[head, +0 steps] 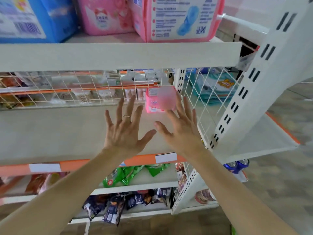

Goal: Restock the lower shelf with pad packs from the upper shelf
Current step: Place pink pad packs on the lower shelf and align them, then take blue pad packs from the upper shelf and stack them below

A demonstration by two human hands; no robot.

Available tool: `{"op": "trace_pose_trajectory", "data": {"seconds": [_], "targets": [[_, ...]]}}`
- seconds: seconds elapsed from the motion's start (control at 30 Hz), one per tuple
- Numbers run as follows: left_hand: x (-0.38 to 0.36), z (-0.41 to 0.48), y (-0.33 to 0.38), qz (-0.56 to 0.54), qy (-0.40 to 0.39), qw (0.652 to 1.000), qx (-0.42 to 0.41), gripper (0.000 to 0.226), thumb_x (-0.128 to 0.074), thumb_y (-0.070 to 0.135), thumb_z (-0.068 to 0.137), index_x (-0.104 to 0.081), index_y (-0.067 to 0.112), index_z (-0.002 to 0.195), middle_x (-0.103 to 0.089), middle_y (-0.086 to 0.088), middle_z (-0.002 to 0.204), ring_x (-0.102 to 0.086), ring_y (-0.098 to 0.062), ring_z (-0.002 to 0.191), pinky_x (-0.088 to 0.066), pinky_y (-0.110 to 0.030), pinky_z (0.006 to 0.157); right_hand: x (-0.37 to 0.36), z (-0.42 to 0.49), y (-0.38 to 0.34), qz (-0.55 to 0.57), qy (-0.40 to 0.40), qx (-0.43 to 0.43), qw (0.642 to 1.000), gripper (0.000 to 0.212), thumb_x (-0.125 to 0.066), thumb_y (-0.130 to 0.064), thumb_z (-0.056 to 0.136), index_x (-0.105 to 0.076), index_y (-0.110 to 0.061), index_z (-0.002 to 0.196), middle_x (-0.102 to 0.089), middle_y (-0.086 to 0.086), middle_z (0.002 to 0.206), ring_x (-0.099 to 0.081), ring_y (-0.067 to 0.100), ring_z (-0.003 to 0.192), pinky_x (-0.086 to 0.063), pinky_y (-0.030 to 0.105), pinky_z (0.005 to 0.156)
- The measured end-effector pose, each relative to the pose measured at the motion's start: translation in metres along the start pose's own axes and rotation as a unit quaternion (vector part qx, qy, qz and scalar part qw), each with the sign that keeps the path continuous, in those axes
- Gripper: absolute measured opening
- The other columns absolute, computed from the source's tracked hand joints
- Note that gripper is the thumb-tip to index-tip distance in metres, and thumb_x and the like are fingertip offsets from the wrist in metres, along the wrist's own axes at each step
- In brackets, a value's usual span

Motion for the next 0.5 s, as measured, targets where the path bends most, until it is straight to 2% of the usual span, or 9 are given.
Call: {"op": "trace_pose_trajectory", "data": {"seconds": [0.1,0.27,0.5], "targets": [[0.007,-0.007,0.006,0.004,0.001,1.000,0.005,0.092,-0.015,0.081,0.085,-0.021,0.023,0.155,0.011,0.000,0.168,0.005,-0.033,0.154,-0.013,-0.074,0.114,0.002,-0.003,-0.001,0.009,-0.010,0.011,1.000,0.072,-0.026,-0.071,0.092,-0.022,-0.039,0.156,0.007,-0.007,0.168,0.016,0.021,0.153,-0.002,0.058,0.123],[0.019,-0.027,0.013,-0.004,0.006,1.000,0.011,0.086,-0.021,0.077,0.090,-0.026,0.021,0.155,0.003,-0.003,0.169,-0.002,-0.036,0.154,-0.019,-0.075,0.111,0.009,-0.008,-0.004,0.009,-0.022,0.038,0.999,0.071,-0.034,-0.067,0.096,-0.015,-0.038,0.158,0.016,-0.007,0.166,0.017,0.023,0.153,0.000,0.057,0.123],[0.038,-0.058,-0.002,0.024,0.010,1.000,0.018,0.078,-0.030,0.071,0.092,-0.025,0.024,0.155,-0.004,-0.006,0.169,-0.008,-0.039,0.153,-0.021,-0.074,0.111,0.009,-0.015,-0.029,0.047,-0.027,0.046,0.998,0.076,-0.024,-0.074,0.091,-0.014,-0.039,0.158,0.015,-0.006,0.166,0.016,0.028,0.153,0.000,0.057,0.123]]}}
Point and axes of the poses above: each hand's wrist, its own z-axis towards the middle knuckle, its own x-axis out of the back of the hand, y = z × x, the point moved 10 cm from there along z, towards the middle knuckle
